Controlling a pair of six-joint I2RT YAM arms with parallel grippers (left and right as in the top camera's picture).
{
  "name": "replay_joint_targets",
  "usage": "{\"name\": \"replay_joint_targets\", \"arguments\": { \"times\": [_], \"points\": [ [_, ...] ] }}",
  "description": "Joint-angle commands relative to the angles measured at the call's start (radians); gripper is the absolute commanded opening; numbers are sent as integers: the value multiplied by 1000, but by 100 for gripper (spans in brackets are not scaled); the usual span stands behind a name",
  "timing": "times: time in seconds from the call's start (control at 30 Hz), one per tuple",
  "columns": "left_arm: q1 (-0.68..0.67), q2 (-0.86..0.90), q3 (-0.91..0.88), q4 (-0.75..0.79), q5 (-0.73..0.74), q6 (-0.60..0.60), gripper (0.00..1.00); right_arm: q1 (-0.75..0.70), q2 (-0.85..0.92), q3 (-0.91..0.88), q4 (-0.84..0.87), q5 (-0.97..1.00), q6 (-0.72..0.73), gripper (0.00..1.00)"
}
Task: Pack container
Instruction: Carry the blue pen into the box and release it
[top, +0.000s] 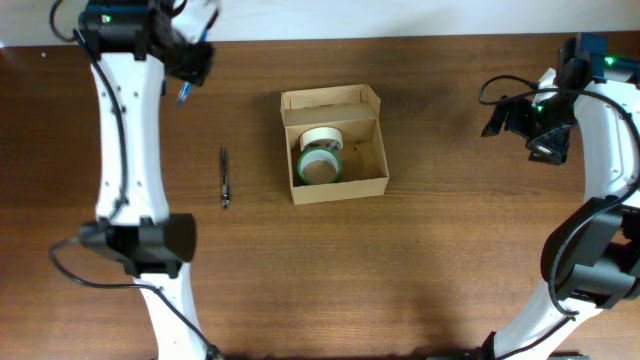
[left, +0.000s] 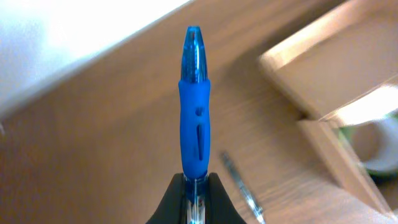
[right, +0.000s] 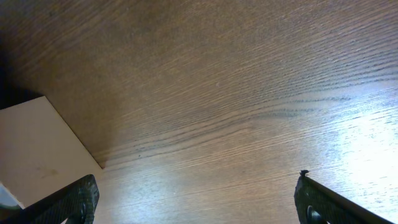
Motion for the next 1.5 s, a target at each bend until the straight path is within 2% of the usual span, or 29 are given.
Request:
{"name": "replay_joint_targets", "arguments": {
  "times": [0.0, 0.13, 0.33, 0.57, 0.73, 1.0, 1.17, 1.27, 1.33, 1.47],
  "points": [
    [-116, -12, 109, -76, 100, 238, 2, -6, 5, -3, 3, -8, -3, 99],
    [-261, -3, 92, -164, 153, 393, 2, -6, 5, -3, 3, -8, -3, 99],
    [-450, 2, -108, -152, 145, 536, 2, -6, 5, -3, 3, -8, -3, 99],
    [-517, 2, -391, 18, 76, 540, 2, -6, 5, -3, 2, -8, -3, 99],
    [-517, 2, -573, 166, 20, 491, 2, -6, 5, -3, 2, -8, -3, 99],
    [-516, 7, -718, 270, 18, 492, 2, -6, 5, -3, 2, -8, -3, 99],
    [-516, 32, -736, 278, 17, 491, 2, -6, 5, -3, 2, -8, -3, 99],
    [-516, 43, -736, 278, 11, 469, 24, -6, 5, -3, 0, -8, -3, 99],
    [-516, 43, -736, 278, -10, 468, 33, -6, 5, -3, -1, -8, -3, 99],
    [-518, 39, -695, 276, -133, 354, 33, -6, 5, -3, -1, -8, -3, 99]
  ]
}}
